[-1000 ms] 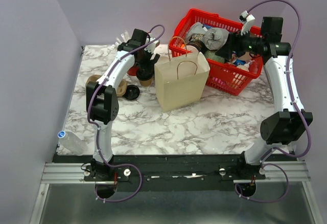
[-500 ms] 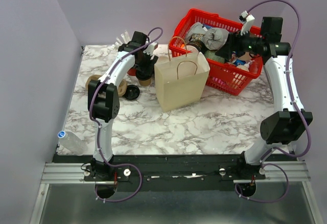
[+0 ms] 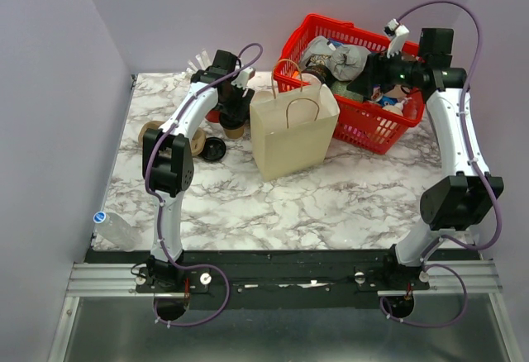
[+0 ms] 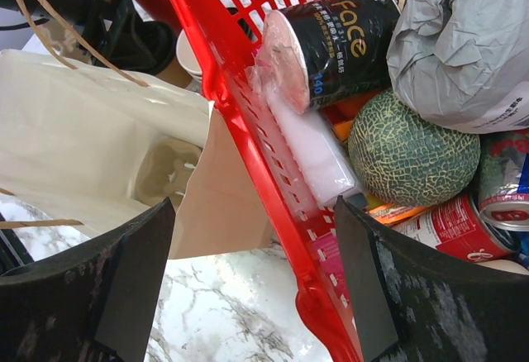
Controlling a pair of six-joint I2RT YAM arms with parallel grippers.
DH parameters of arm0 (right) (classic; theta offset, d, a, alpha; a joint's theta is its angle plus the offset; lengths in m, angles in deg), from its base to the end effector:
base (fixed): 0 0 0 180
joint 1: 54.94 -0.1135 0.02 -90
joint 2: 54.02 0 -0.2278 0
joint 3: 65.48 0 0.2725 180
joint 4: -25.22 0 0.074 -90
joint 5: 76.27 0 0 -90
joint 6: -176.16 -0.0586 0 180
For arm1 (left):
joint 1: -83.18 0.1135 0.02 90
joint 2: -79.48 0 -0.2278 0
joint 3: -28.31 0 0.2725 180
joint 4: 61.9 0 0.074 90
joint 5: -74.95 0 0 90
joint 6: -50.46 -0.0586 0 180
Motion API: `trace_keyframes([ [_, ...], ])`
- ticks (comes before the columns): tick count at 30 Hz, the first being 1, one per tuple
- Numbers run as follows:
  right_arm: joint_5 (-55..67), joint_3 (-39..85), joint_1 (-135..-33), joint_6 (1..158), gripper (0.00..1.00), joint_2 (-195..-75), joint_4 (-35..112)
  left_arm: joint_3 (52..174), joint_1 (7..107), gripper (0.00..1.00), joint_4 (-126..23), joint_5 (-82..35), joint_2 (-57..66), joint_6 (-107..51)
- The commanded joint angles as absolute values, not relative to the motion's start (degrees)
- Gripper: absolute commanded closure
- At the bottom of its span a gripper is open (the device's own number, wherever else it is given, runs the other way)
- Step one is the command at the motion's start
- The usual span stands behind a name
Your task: Pack the takeout coffee
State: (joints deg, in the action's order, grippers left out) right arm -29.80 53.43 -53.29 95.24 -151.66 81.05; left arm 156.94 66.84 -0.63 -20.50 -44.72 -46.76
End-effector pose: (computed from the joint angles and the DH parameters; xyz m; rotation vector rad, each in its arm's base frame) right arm 0.4011 0.0288 0.3721 -0.5546 1.9912 0.7048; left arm 0.4707 -0.1438 0.2122 0.5595 2.5047 -0.1825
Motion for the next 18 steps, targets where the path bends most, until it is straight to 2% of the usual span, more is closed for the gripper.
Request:
trace_keyframes([
  [1,-29.0,54.3,-53.7,95.4,0.13,-152.6,81.4,157.3,67.2,0.31,0.4,-21.3,-45.3,-46.5],
  [5,-30.0,55.8,-53.9,98.5,0.13,-153.4,82.0,156.5,67.3,0.38,0.9,-22.3,-44.1,-46.9],
  [11,-39.9,61.6,-54.8,111.6,0.13,-157.2,84.2,155.4,67.2,0.49,2.1,-26.8,-38.7,-47.9],
  [15,-45.0,68.6,-57.8,121.2,0.12,-162.7,88.0,155.5,67.3,0.65,6.7,-30.0,-36.9,-50.4],
  [18,-46.0,73.4,-60.6,129.1,0.11,-167.5,92.5,153.4,67.3,0.7,7.4,-32.3,-35.1,-51.1],
])
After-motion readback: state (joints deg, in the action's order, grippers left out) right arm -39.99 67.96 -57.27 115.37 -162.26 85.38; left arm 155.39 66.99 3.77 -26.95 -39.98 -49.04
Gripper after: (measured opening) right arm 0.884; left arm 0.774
